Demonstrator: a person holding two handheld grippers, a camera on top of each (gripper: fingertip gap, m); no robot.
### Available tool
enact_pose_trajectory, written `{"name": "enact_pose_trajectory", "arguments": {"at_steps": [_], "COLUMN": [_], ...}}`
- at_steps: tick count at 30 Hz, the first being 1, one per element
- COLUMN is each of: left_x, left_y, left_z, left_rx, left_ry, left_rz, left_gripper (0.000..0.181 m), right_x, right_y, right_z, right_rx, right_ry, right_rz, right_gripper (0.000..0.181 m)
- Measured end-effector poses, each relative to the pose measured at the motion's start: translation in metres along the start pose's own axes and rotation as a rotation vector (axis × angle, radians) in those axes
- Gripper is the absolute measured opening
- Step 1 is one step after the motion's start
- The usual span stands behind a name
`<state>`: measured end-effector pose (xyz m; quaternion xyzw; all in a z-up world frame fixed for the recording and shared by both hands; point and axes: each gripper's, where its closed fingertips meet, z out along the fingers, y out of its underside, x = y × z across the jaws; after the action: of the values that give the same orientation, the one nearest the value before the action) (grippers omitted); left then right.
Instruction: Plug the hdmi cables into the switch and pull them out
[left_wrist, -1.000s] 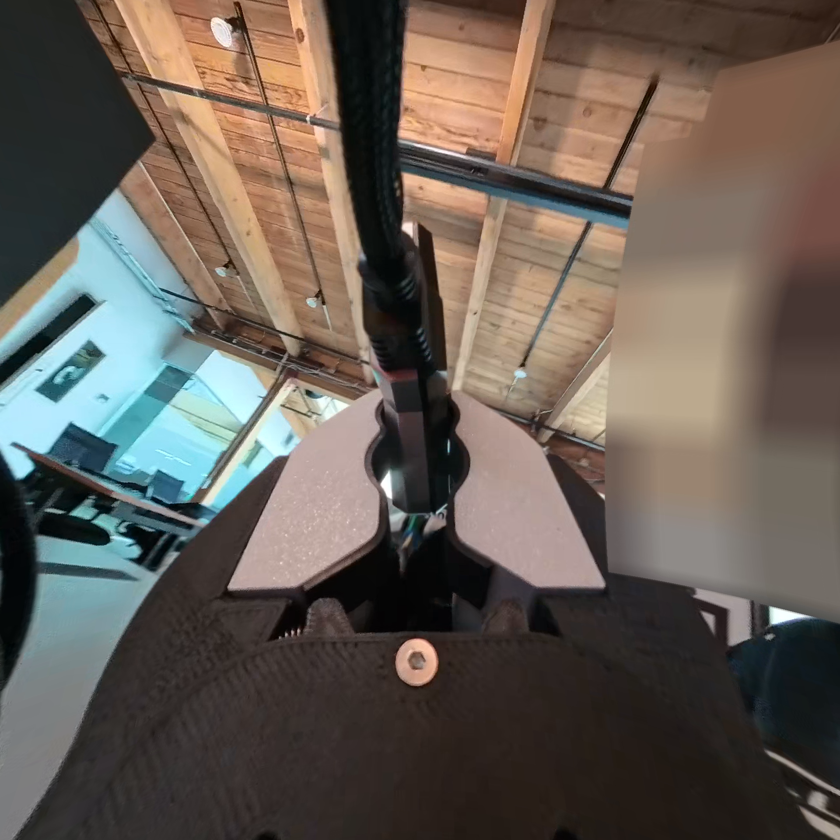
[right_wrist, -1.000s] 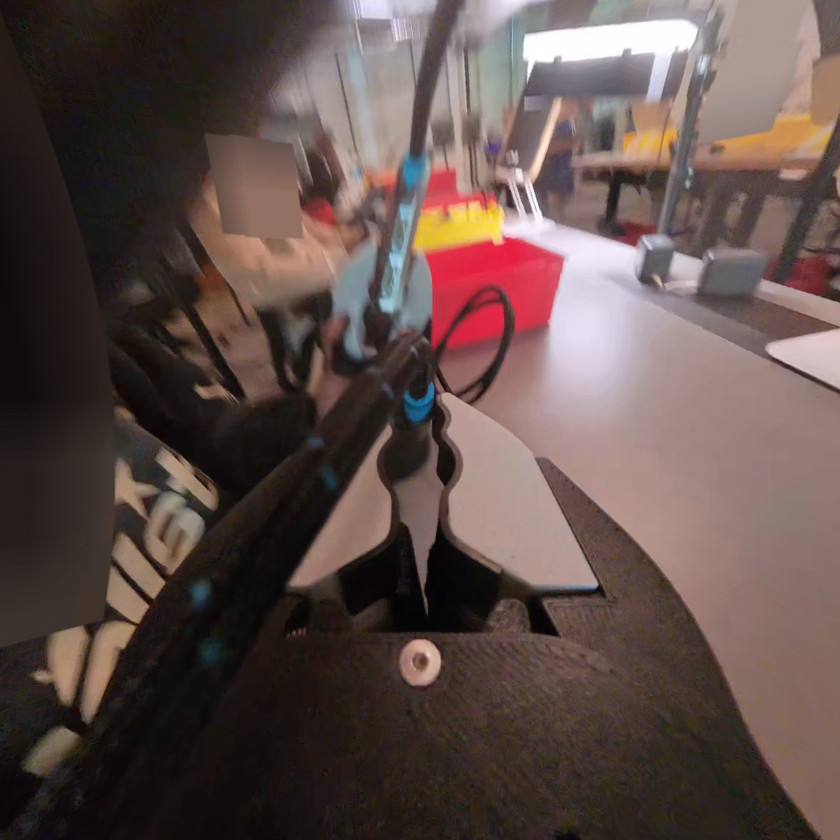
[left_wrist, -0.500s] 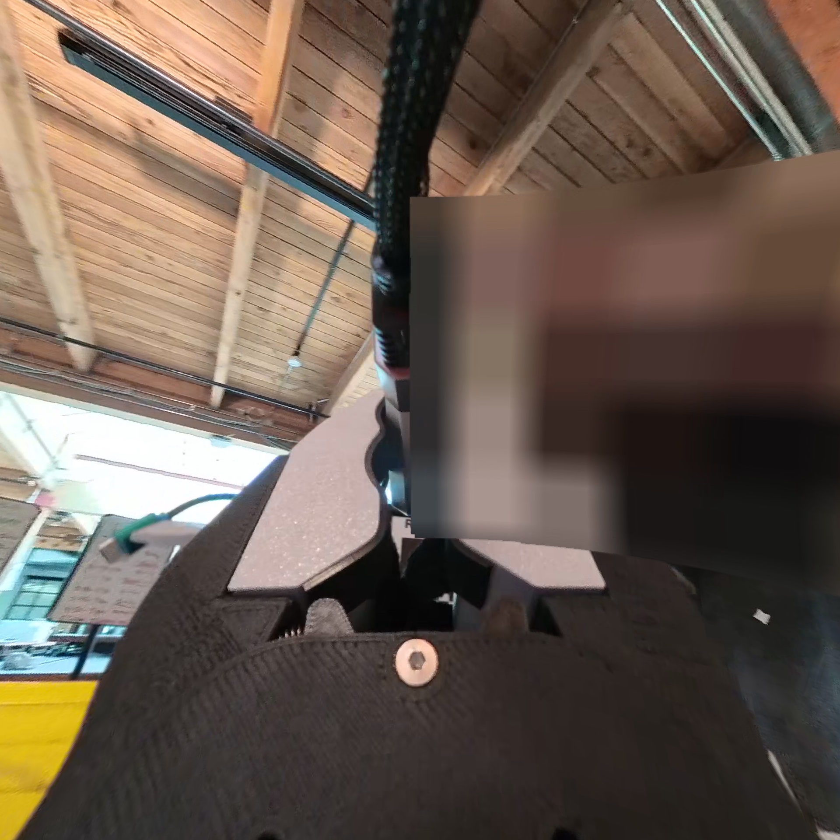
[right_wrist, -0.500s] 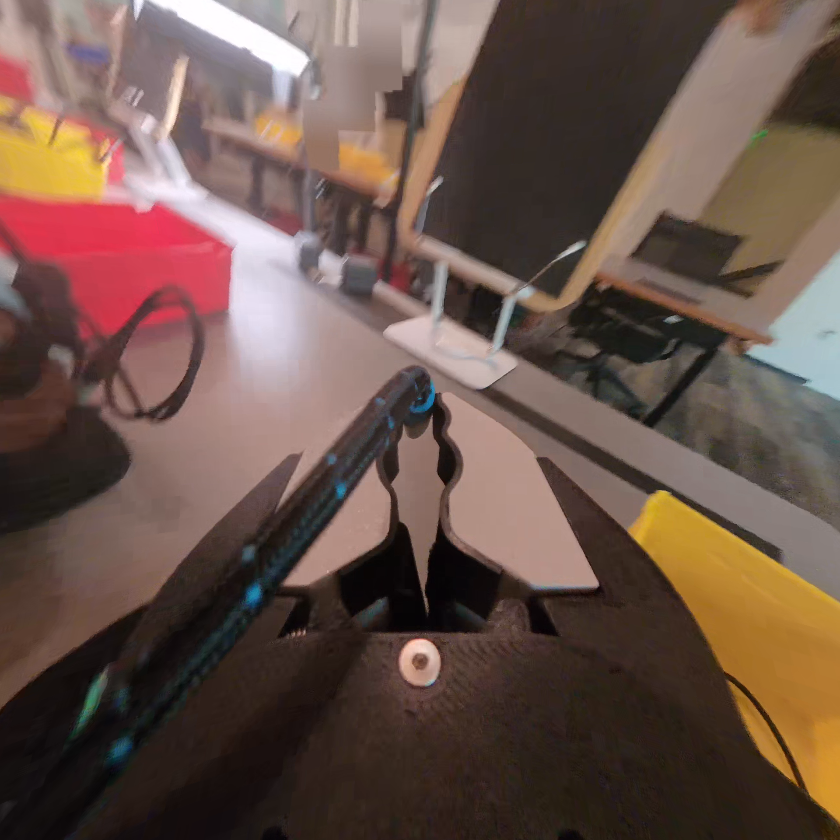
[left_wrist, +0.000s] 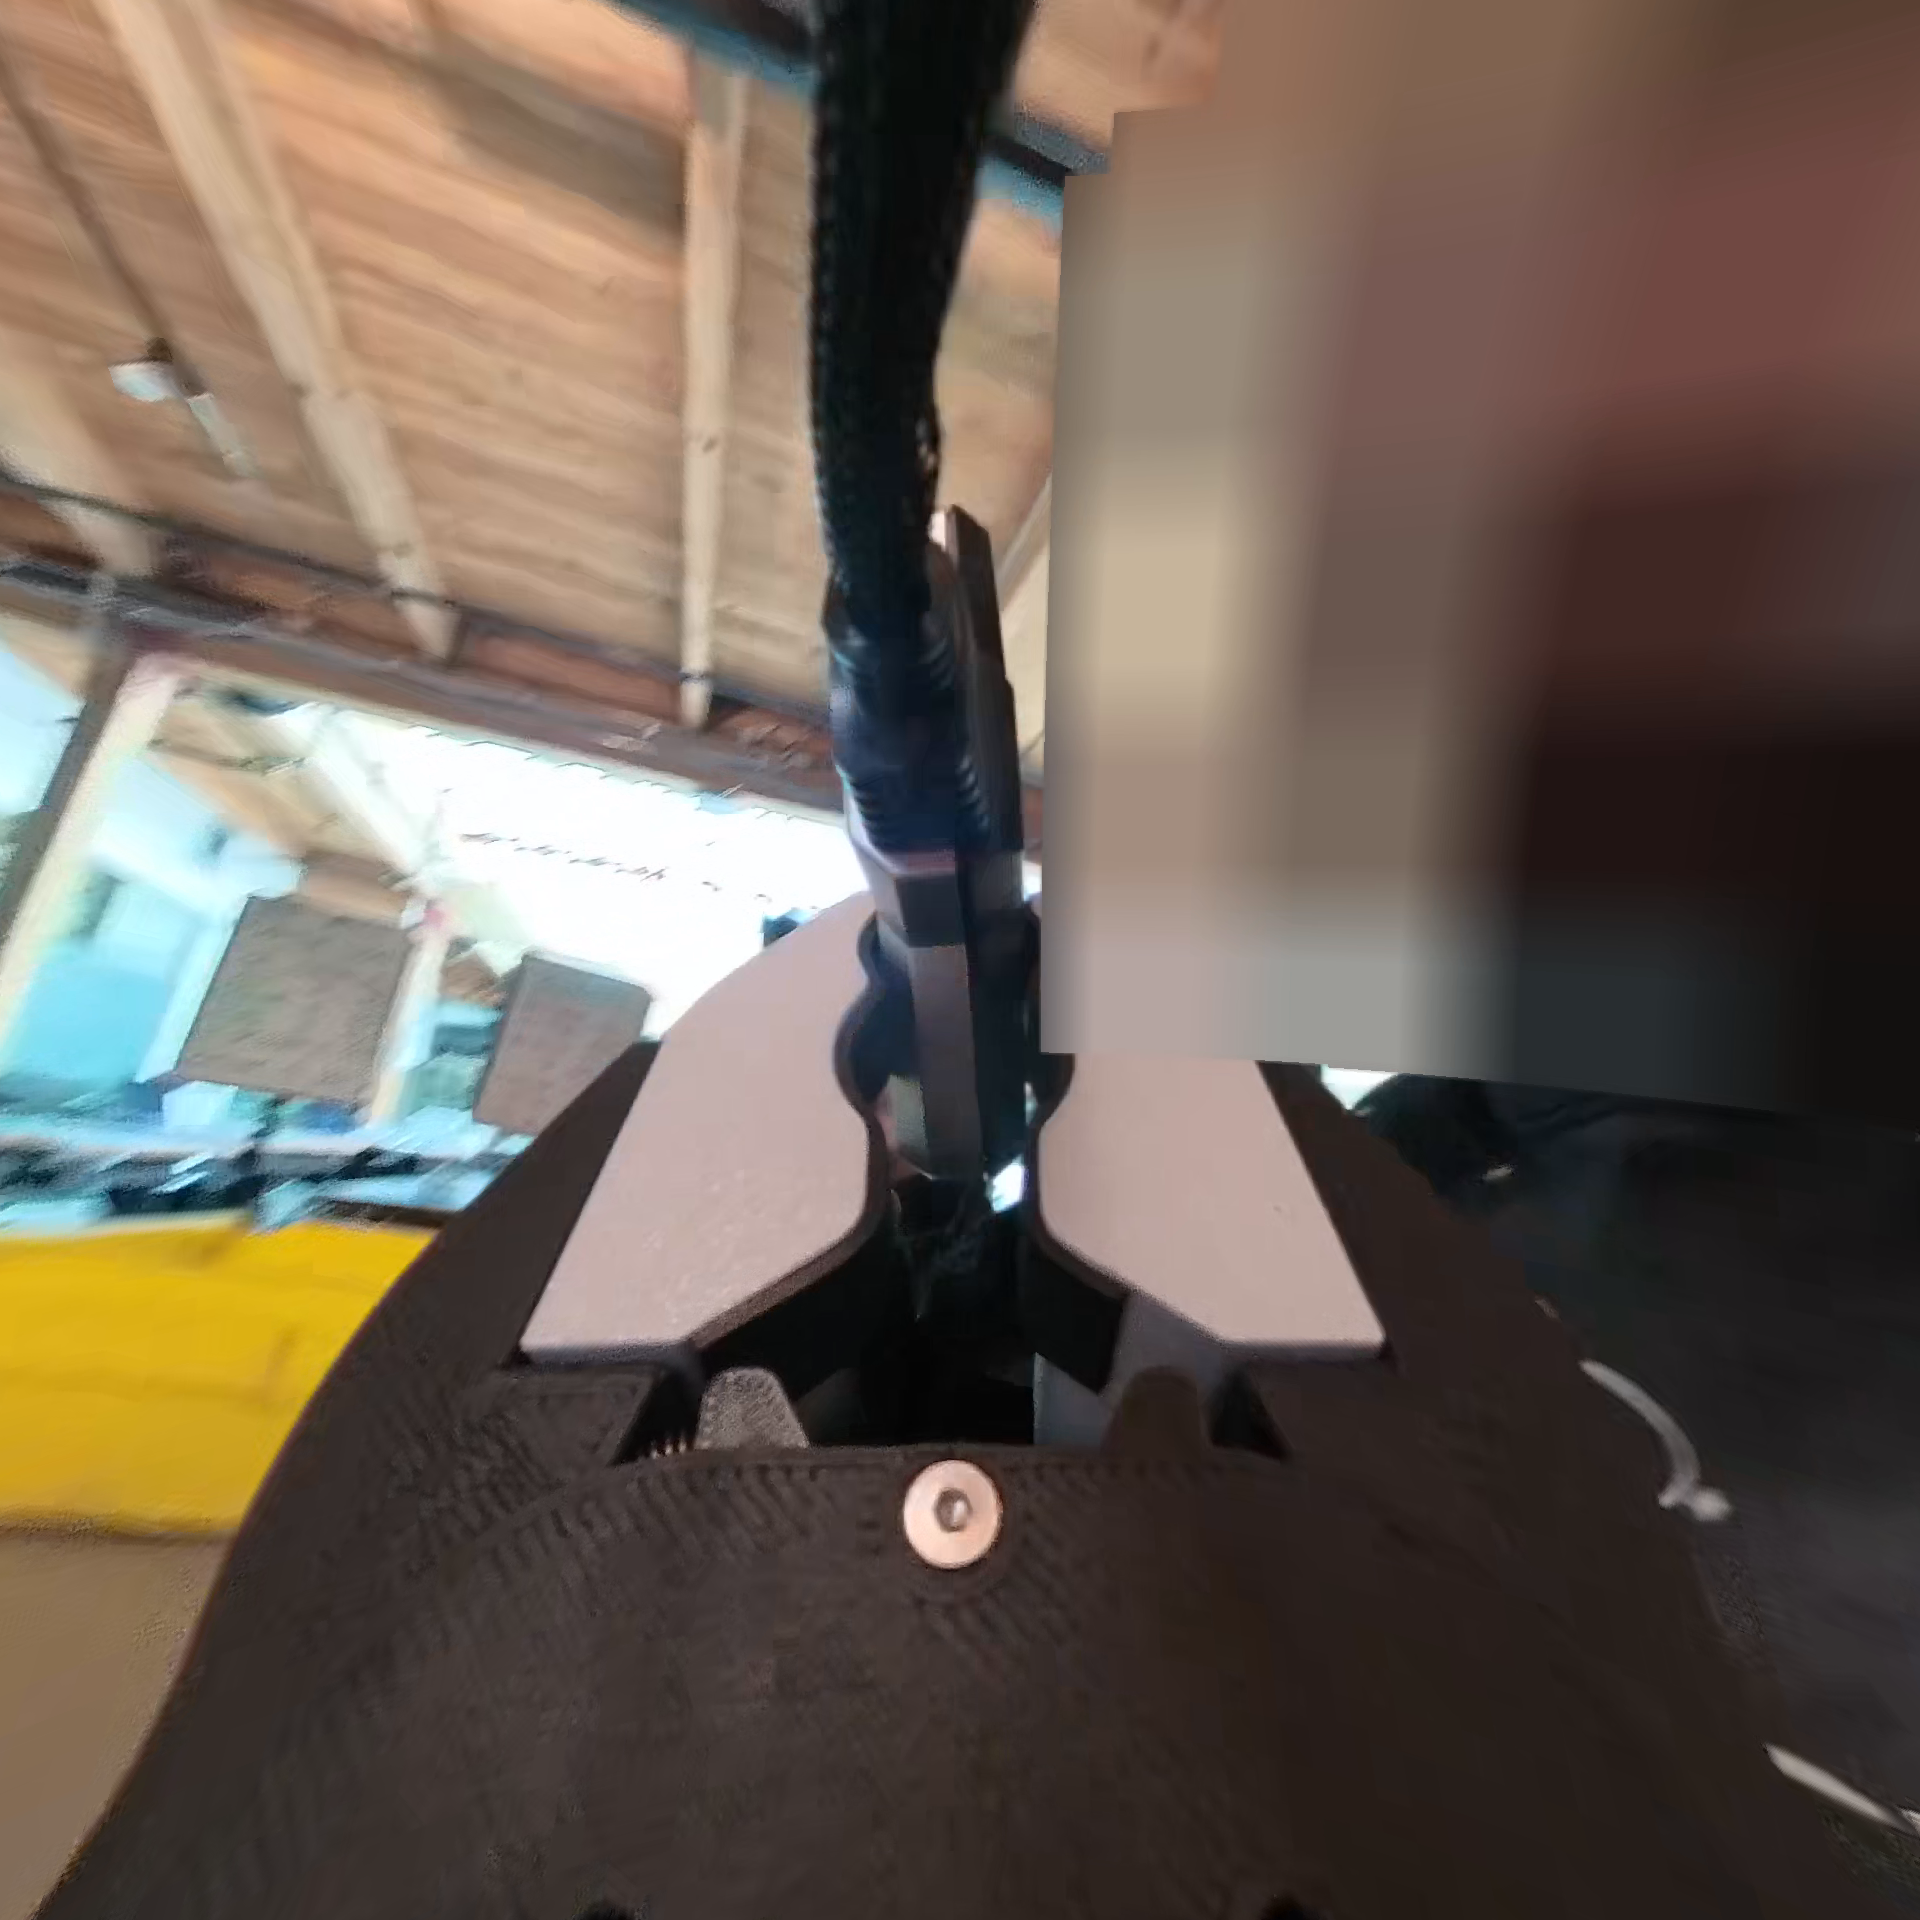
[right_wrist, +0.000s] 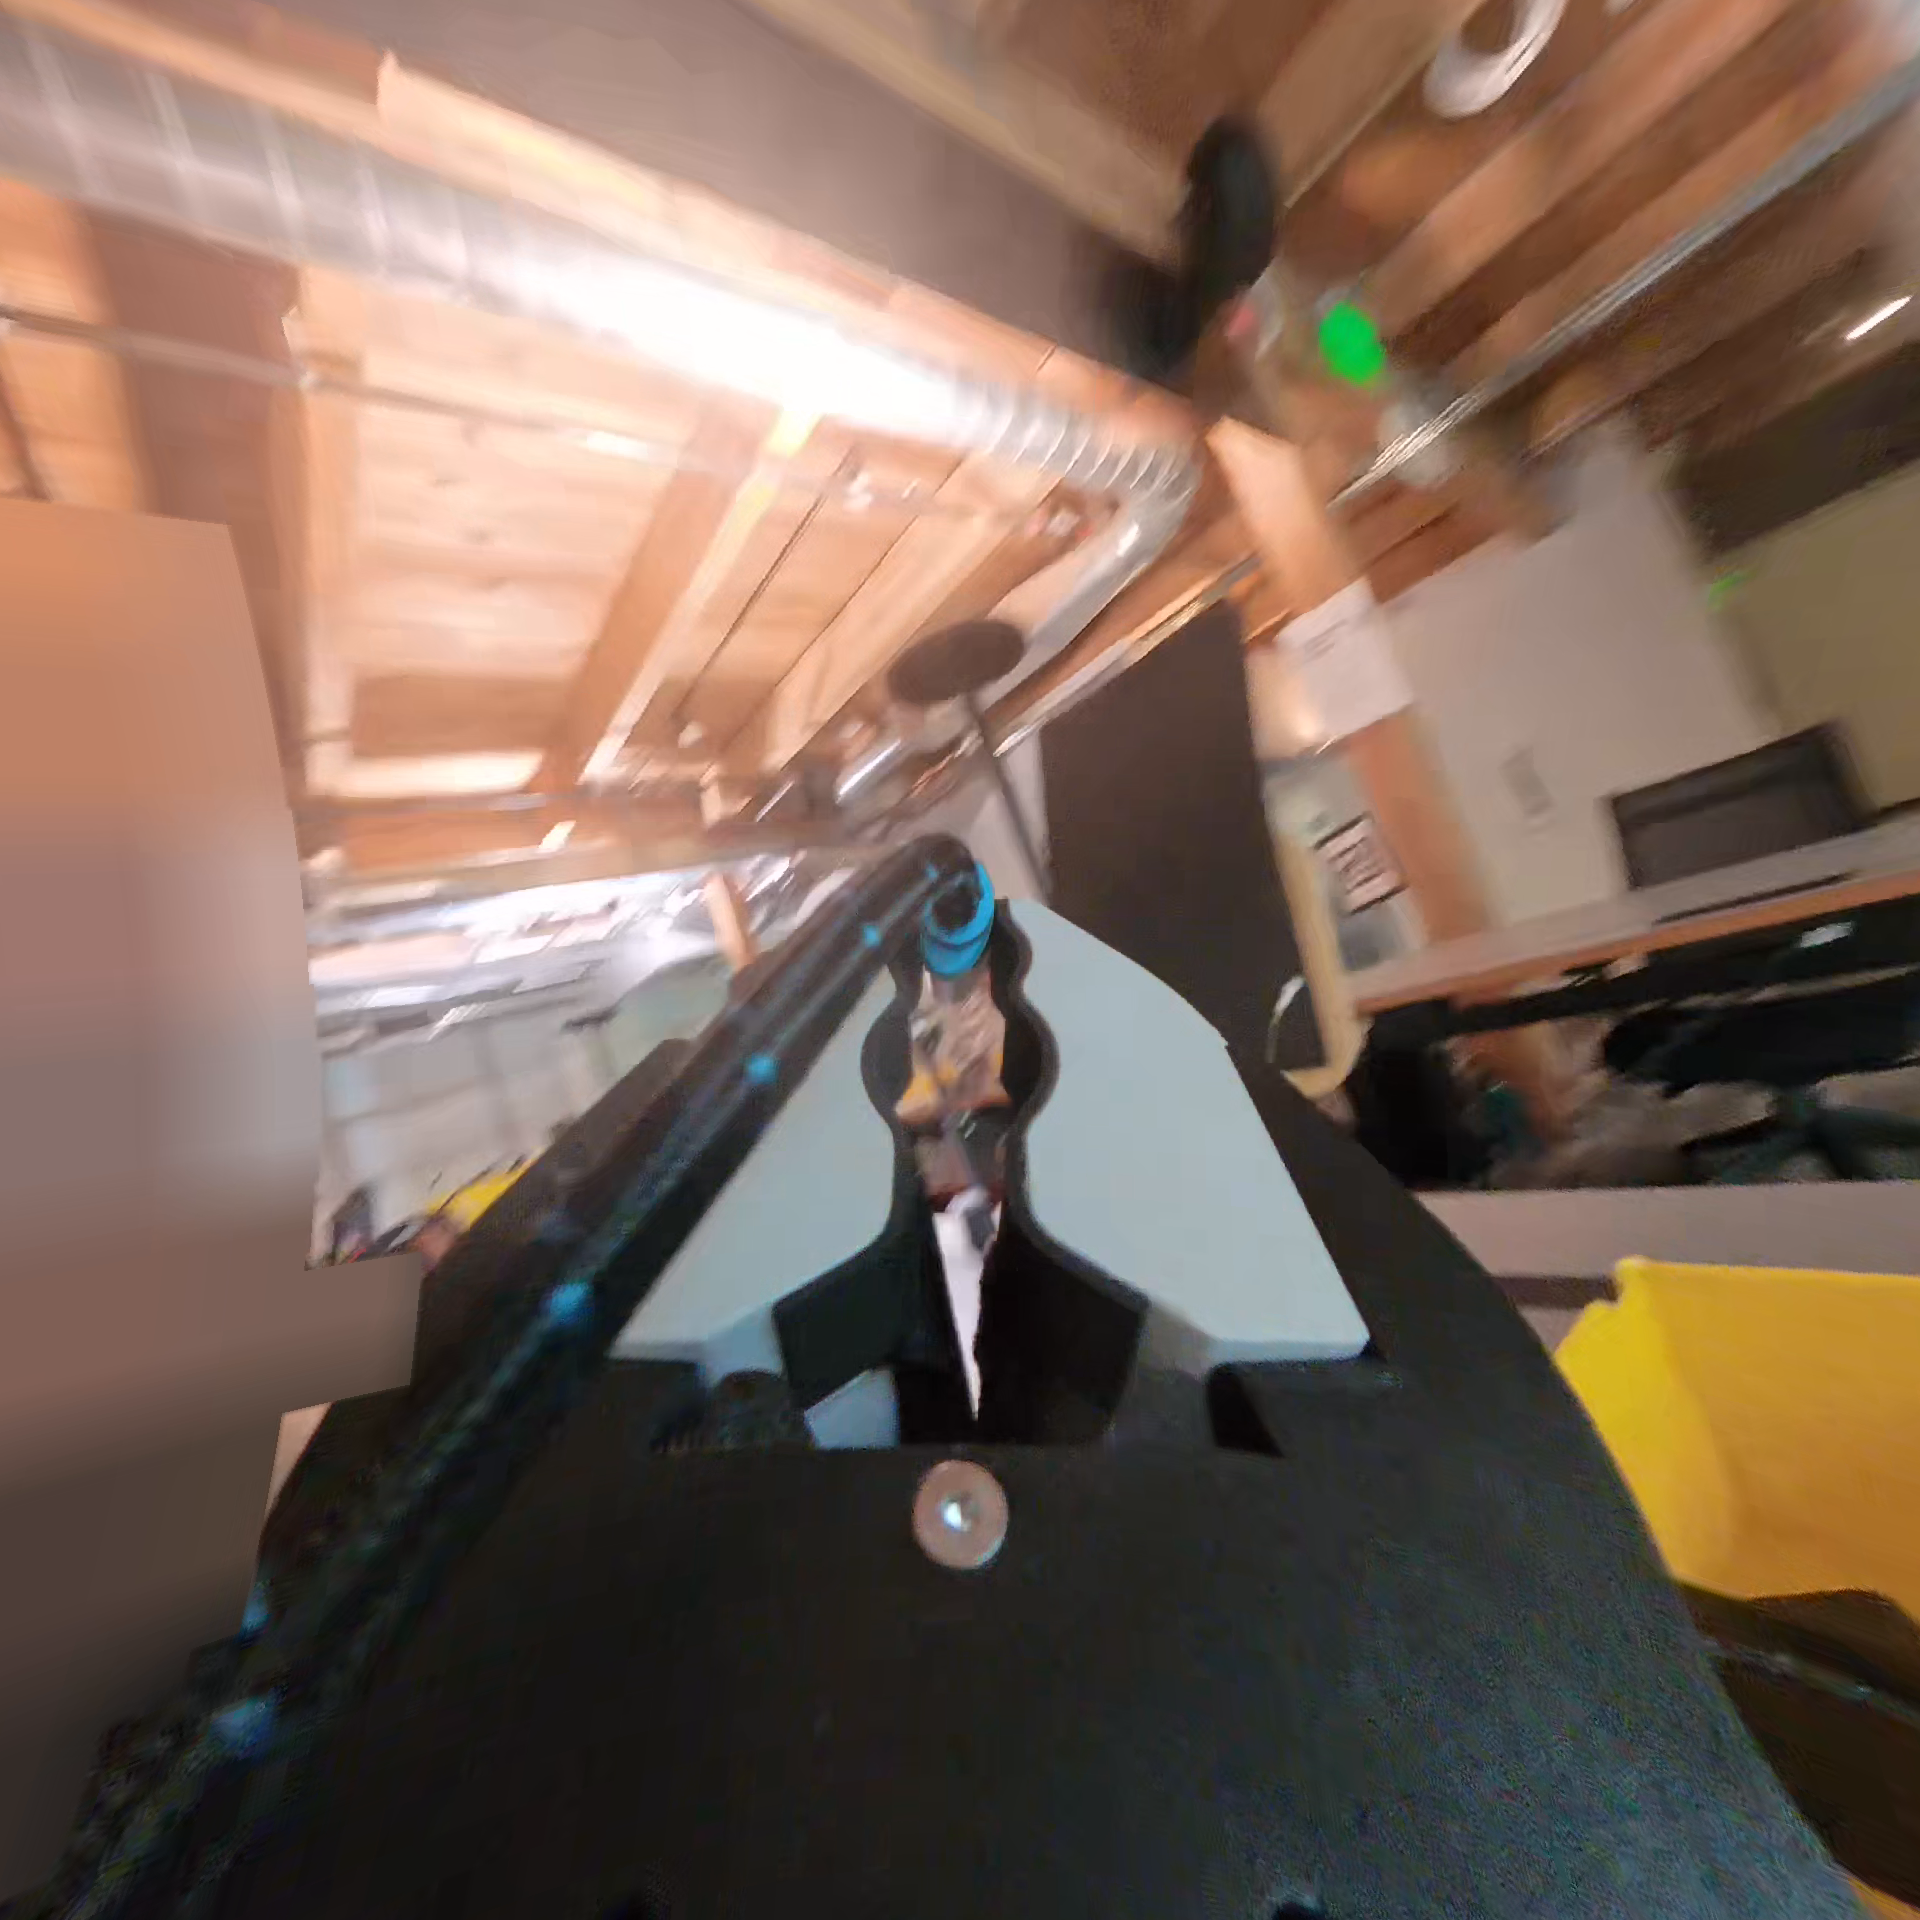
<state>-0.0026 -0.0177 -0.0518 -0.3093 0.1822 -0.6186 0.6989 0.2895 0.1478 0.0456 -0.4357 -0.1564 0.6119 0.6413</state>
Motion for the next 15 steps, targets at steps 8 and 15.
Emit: {"name": "enact_pose_trajectory", "arguments": {"at_steps": [8, 15], "left_x": [-0.041, -0.065], "left_y": [-0.002, -0.038], "left_z": [-0.012, -0.045], "left_rx": [-0.028, 0.151], "left_ry": [-0.359, -0.637], "left_rz": [0.230, 0.326], "left_gripper": [0.021, 0.021], "right_x": [-0.050, -0.055], "right_y": [0.054, 0.087], "right_z": [0.014, 0.010], "right_rx": [-0.325, -0.515], "right_ry": [-0.282, -0.357], "right_rz": [0.003, -0.035], "right_gripper": [0.012, 0.011]}}
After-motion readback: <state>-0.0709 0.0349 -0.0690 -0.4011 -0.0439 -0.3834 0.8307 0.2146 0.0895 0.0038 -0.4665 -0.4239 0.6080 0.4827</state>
